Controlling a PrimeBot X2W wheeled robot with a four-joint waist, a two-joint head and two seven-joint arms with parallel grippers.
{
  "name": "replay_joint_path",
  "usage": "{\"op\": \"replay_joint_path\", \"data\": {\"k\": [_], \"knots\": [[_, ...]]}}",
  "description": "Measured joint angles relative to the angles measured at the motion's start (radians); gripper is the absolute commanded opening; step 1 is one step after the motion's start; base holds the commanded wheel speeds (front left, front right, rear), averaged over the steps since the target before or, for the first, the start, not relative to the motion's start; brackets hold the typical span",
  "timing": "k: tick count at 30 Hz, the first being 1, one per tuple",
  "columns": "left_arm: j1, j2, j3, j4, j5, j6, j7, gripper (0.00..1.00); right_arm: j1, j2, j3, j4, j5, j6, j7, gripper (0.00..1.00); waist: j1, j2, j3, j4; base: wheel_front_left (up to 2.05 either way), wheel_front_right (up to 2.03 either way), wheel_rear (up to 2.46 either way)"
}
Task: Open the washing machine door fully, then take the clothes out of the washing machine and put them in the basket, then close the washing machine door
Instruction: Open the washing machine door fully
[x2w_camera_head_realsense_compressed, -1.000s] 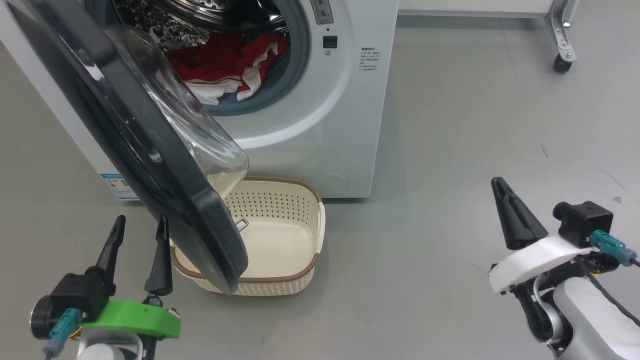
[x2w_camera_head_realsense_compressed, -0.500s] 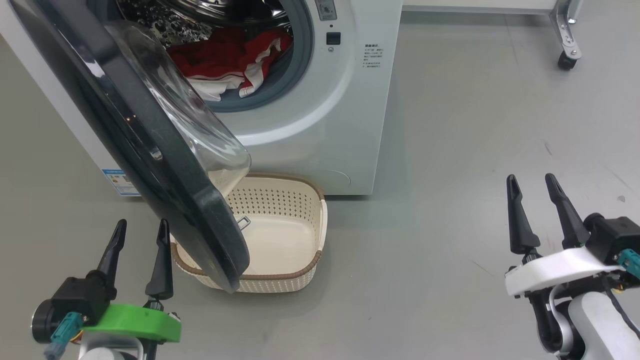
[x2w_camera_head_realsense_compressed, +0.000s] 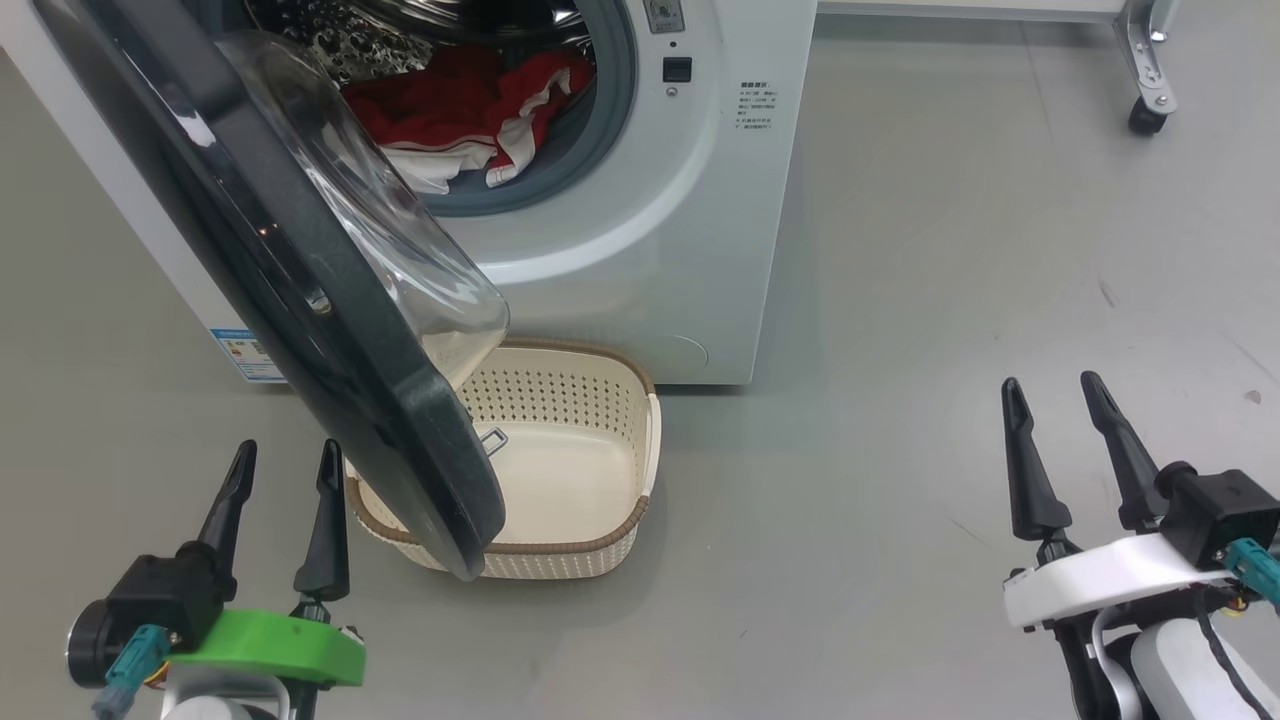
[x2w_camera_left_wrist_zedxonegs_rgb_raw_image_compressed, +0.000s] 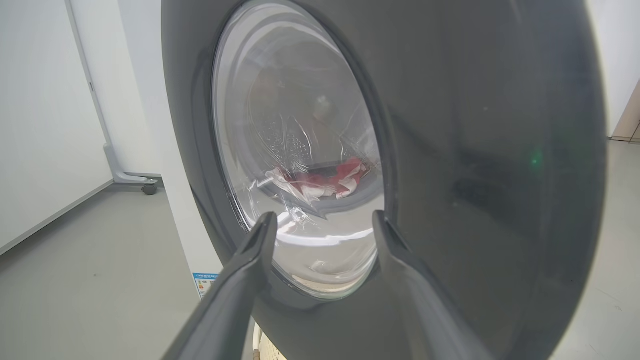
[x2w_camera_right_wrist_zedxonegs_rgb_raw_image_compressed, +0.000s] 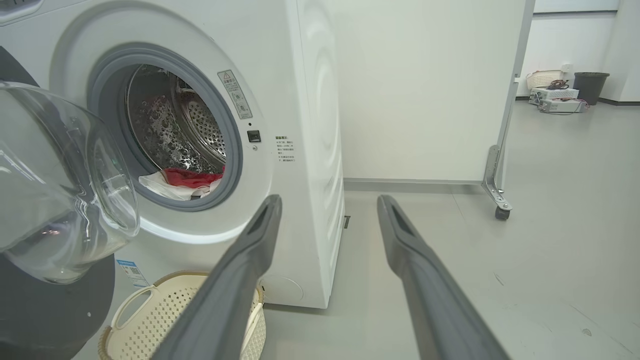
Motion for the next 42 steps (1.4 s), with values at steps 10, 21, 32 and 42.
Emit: {"op": "replay_joint_path", "data": {"k": [10,21,32,42], "knots": [[0.000,-0.001,0.000,0.002,0.000,0.000,0.000,1.00,0.032,0.023,-0.012,-0.012,-0.032,0.001,0.000,1.00,0.0000,0.0000,-0.002,-0.002,0.00,0.00,0.00],[0.001,-0.001,0.001,0.013,0.000,0.000,0.000,1.00,0.061,0.044,-0.023,-0.016,-0.059,0.012,0.000,1.00,0.0000,0.0000,-0.009,-0.009,0.00,0.00,0.00],[0.006,-0.001,0.000,0.021,0.000,0.000,0.000,1.00,0.080,0.063,-0.041,-0.017,-0.079,0.031,0.000,1.00,0.0000,0.0000,-0.015,-0.010,0.00,0.00,0.00],[0.006,-0.001,0.000,0.021,0.000,0.000,0.000,0.84,0.087,0.076,-0.057,-0.019,-0.103,0.047,0.000,1.00,0.0000,0.0000,-0.010,-0.007,0.00,0.00,0.00]]}}
